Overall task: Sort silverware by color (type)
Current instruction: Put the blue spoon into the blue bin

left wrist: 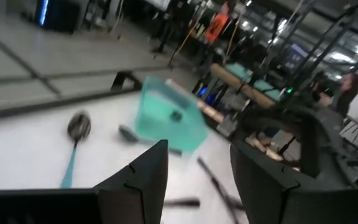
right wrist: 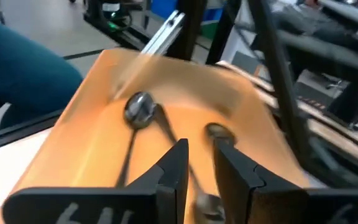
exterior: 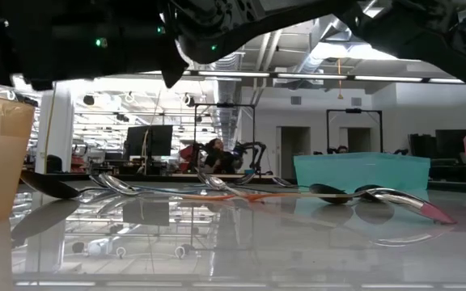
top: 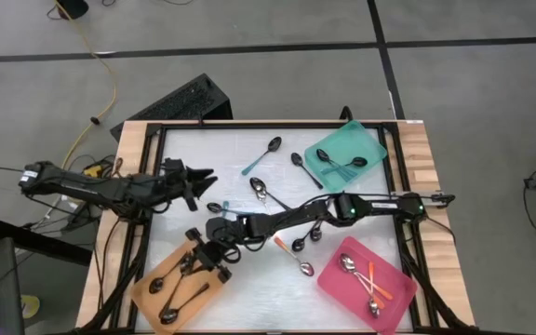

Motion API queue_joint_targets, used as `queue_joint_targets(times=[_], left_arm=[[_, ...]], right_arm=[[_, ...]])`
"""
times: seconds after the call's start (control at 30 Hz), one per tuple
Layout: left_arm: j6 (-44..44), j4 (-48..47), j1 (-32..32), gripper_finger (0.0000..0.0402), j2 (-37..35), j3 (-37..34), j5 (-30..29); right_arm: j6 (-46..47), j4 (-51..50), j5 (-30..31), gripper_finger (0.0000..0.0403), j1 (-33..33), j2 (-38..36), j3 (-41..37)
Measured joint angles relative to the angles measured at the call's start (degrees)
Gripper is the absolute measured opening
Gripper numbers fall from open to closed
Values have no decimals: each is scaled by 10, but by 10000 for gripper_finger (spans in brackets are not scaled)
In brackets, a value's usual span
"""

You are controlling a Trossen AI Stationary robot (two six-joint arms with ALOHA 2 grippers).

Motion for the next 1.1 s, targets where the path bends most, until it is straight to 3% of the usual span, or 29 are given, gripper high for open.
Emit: queue_joint_targets(times=[0.33, 0.5, 0.77, 1.1], left_arm=[[164, 0, 0, 157, -85, 54, -86], [213, -2, 0, 157, -127, 67, -94], [189, -110, 0, 157, -193, 71, -95], [171, -180, 0, 157, -211, 71, -102]], right_arm=[[-9, -70, 28, 96, -10, -46, 0], [-21, -114, 43, 96, -14, -76, 0], [-106, -324, 188, 96, -22, -153, 0], [-143, -546, 220, 96, -54, -278, 0]])
